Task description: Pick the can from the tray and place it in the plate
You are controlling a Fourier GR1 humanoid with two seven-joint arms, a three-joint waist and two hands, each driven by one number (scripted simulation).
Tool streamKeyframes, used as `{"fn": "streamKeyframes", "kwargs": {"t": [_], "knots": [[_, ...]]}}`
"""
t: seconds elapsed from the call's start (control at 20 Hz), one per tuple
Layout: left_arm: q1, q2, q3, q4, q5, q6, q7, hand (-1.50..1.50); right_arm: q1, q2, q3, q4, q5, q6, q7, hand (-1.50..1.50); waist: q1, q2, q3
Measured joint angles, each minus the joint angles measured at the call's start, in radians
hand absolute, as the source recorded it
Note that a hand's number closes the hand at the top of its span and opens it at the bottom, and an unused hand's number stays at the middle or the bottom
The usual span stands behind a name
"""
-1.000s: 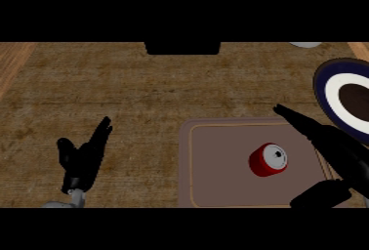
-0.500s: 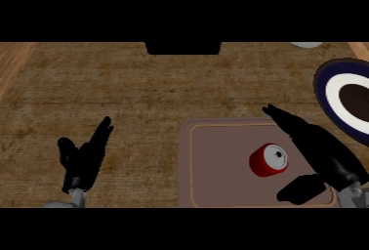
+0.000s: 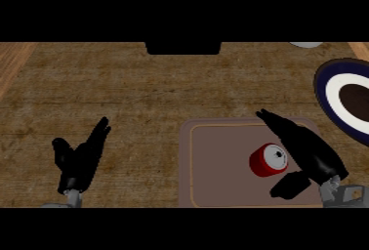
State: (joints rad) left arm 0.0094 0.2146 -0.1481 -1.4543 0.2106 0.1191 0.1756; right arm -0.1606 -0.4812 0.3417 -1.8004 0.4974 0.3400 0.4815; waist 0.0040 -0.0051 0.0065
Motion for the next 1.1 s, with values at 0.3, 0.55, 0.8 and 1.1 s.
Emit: {"fn": "streamKeyframes", "kwargs": {"t": [0.3,0.55,0.8,1.1], "knots": [[0.001,-0.017,0.002,-0.003,-0.026,0.004,0.002,0.00,0.008,0.003,0.046,0.042,0.082,0.032,-0.068,1.50,0.000,0.000,0.000],[-0.004,-0.032,0.013,-0.001,-0.040,0.000,0.012,0.00,0.014,0.013,0.038,0.064,0.163,0.006,-0.147,1.50,0.000,-0.004,-0.003],[-0.009,-0.051,0.020,0.004,-0.059,0.007,0.016,0.00,0.009,0.038,0.023,0.091,0.235,-0.042,-0.205,1.50,-0.001,-0.003,-0.002],[0.020,-0.033,0.047,-0.013,-0.036,-0.017,0.021,0.00,0.180,0.048,-0.005,-0.110,0.242,-0.215,-0.308,1.50,-0.028,-0.007,0.000]]}}
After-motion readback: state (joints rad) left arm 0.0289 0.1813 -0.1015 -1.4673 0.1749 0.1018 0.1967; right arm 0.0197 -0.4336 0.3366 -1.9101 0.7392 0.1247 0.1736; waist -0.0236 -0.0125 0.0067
